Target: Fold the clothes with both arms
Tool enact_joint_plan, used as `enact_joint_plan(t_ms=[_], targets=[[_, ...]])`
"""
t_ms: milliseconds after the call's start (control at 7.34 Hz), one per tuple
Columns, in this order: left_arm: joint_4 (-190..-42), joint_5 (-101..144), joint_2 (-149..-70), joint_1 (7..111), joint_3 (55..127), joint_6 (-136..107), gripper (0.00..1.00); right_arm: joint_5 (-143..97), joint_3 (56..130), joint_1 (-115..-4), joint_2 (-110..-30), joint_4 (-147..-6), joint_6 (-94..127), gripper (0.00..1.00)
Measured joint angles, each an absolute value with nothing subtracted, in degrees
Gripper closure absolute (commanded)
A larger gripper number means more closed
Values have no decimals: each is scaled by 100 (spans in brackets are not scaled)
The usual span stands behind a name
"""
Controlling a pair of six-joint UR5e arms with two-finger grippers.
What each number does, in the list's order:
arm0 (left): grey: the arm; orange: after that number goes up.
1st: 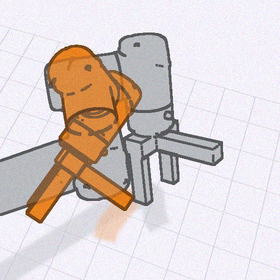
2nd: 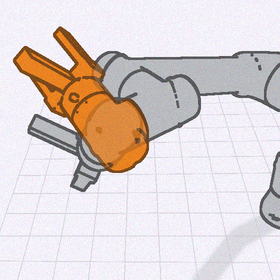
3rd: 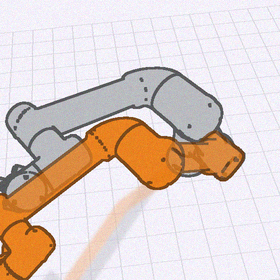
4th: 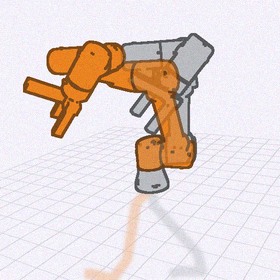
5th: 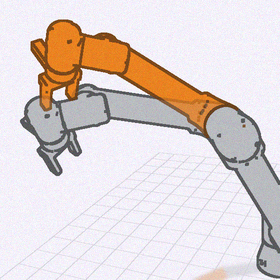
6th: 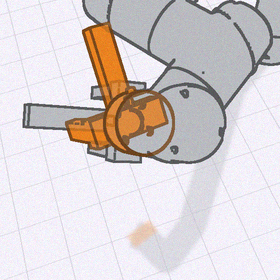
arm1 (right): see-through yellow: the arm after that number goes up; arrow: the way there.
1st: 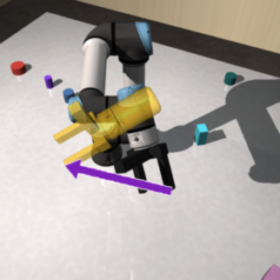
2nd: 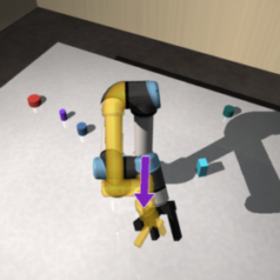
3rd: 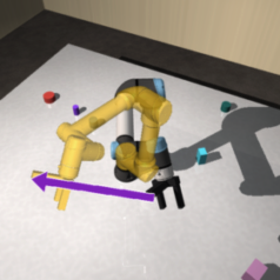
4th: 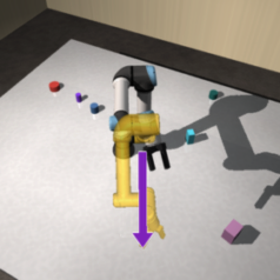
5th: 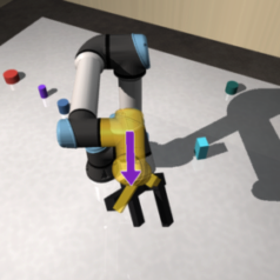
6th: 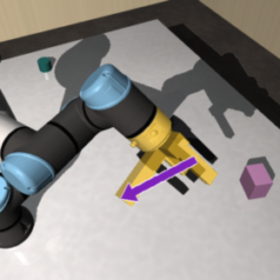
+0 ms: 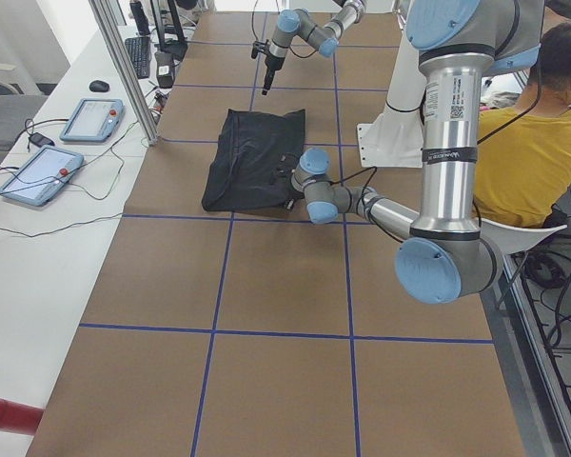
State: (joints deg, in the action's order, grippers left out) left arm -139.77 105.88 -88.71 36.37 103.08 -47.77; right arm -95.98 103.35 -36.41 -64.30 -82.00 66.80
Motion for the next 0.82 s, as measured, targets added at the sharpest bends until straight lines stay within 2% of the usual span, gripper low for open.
enact_joint_plan(t_ms=[272, 409, 817], targets=[[-14007, 10614, -9075, 4486, 9610, -3590, 100, -9599, 10343, -3616, -6420, -8200, 6680, 0], [-14009, 10621, -9474, 4906, 9056, -3161, 100, -9603, 10344, -3609, -6408, -8200, 6680, 0], [-14017, 10625, -11609, 5660, 6621, -2623, 100, -9605, 10363, -3586, -6378, -8200, 6680, 0]])
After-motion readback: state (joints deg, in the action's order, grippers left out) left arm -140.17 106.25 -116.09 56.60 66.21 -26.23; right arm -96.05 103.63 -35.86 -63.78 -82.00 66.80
